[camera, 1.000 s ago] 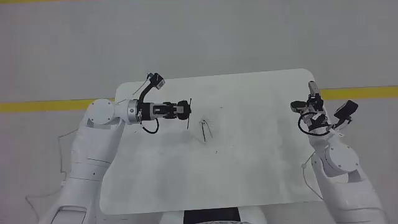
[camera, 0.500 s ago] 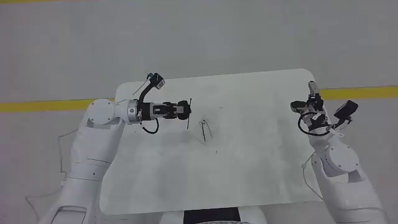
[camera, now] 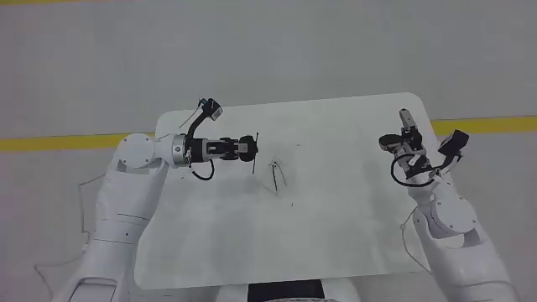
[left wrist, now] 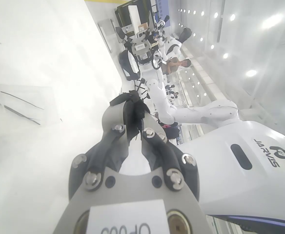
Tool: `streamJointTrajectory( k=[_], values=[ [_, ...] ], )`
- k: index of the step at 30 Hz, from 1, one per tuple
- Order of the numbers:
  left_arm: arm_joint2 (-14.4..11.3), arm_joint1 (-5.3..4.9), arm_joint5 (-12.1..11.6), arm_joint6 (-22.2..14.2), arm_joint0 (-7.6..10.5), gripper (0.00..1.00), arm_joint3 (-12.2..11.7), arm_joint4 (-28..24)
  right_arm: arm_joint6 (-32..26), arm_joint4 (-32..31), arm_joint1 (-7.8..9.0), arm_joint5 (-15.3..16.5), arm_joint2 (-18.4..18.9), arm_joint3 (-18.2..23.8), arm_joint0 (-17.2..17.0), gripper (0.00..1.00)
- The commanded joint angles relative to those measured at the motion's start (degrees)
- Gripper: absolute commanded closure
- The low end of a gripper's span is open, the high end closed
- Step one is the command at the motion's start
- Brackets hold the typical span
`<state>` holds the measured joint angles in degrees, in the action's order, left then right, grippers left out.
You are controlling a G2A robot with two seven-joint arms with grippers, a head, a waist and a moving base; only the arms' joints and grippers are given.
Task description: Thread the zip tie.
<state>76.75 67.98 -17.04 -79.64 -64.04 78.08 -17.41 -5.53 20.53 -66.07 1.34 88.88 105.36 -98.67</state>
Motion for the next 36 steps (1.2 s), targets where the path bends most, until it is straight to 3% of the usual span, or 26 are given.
streamJointTrajectory(
  k=[1, 6, 9, 10, 18, 21, 24, 29, 36],
  values=[
    [0.0, 0.00, 0.0, 0.0, 0.00, 1.00, 0.0, 0.0, -2.9, 0.0, 0.04, 0.0, -0.4, 0.6, 0.7, 0.00],
    [0.0, 0.00, 0.0, 0.0, 0.00, 1.00, 0.0, 0.0, -19.1, -2.2, 0.53, 4.0, -3.0, 1.3, 2.7, 0.00],
    [0.0, 0.00, 0.0, 0.0, 0.00, 1.00, 0.0, 0.0, -25.2, -3.2, 0.61, 6.8, -5.2, 1.0, 4.4, 0.00],
    [0.0, 0.00, 0.0, 0.0, 0.00, 1.00, 0.0, 0.0, -26.6, -4.0, 0.65, 8.1, -5.6, 0.9, 4.8, 0.00],
    [-0.1, 0.01, 0.1, 0.4, -0.13, 1.00, 0.0, -0.2, -26.6, -4.0, 0.65, 8.1, -5.6, 0.9, 4.8, 0.00],
    [-1.4, 0.01, 2.0, 0.0, -0.35, 1.00, -0.5, -3.8, -26.3, -3.8, 0.63, 8.4, -5.5, 0.5, 4.8, 0.00],
    [-3.7, -0.11, 2.6, 0.0, 0.32, 1.00, -1.8, -8.9, -30.1, -1.4, 0.71, 10.4, -5.5, -0.3, 5.9, 0.00],
    [-7.9, -0.95, 2.4, 0.0, 2.31, 1.00, -6.4, -16.3, -36.7, 0.2, 0.75, 11.3, -7.6, -2.5, 9.8, 0.00],
    [-13.5, -2.68, 0.5, 0.0, 5.26, 1.00, -9.8, -21.4, -40.4, -1.8, 0.53, 11.7, -11.8, -5.8, 14.5, 0.00]
  ],
)
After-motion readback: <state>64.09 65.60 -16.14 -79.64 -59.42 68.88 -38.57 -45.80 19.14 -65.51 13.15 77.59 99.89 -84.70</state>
